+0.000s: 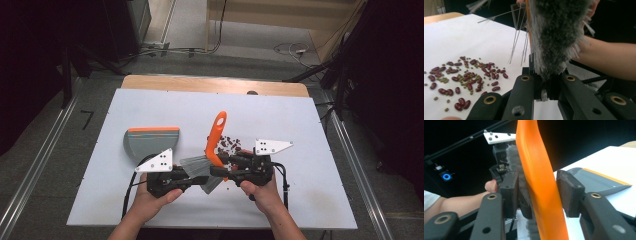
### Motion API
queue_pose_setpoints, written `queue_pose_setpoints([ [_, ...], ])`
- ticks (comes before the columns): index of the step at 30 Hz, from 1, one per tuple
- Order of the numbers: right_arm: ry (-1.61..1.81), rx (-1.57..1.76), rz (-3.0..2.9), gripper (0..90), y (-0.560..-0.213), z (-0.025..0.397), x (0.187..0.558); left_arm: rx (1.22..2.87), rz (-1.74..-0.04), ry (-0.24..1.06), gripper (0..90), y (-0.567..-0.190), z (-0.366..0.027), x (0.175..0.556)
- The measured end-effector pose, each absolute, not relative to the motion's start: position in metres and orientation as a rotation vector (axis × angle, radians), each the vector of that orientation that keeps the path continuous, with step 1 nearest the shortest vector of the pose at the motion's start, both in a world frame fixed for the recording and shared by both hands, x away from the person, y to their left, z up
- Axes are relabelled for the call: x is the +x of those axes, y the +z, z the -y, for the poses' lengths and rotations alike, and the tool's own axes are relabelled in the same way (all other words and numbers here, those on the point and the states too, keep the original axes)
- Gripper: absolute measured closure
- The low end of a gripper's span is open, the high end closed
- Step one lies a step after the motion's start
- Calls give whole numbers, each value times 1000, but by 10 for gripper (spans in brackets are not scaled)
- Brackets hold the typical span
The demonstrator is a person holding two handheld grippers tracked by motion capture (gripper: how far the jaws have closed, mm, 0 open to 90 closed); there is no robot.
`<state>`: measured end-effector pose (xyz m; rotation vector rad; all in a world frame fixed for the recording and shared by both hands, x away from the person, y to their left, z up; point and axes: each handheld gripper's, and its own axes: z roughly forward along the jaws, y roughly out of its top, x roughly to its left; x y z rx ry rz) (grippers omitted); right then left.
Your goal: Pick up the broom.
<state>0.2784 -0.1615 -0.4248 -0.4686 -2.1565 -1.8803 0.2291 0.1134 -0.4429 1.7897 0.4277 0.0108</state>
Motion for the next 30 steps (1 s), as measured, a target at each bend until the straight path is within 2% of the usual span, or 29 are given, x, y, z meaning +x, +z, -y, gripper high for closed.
queue_pose_setpoints([
  [6, -1878, -462, 2137, 673, -428, 162, 279, 1786, -417, -17, 858, -444, -112, 229],
  [11, -1879, -492, 2184, 682, -424, 161, 275, 1769, -441, -18, 814, -446, -114, 230],
  [19, -1878, -585, 2310, 683, -409, 171, 274, 1773, -553, 65, 420, -445, -129, 230],
  [25, -1838, -714, 2493, 684, -398, 189, 276, 1725, -628, 132, 279, -445, -148, 230],
  [26, -1838, -714, 2493, 684, -398, 189, 276, 1720, -646, 149, 279, -444, -152, 230],
  [28, -1799, -769, 2536, 683, -395, 198, 280, 1713, -685, 179, 172, -444, -159, 230],
  [30, -1760, -773, 2578, 683, -394, 202, 282, 1706, -721, 205, 132, -444, -166, 231],
])
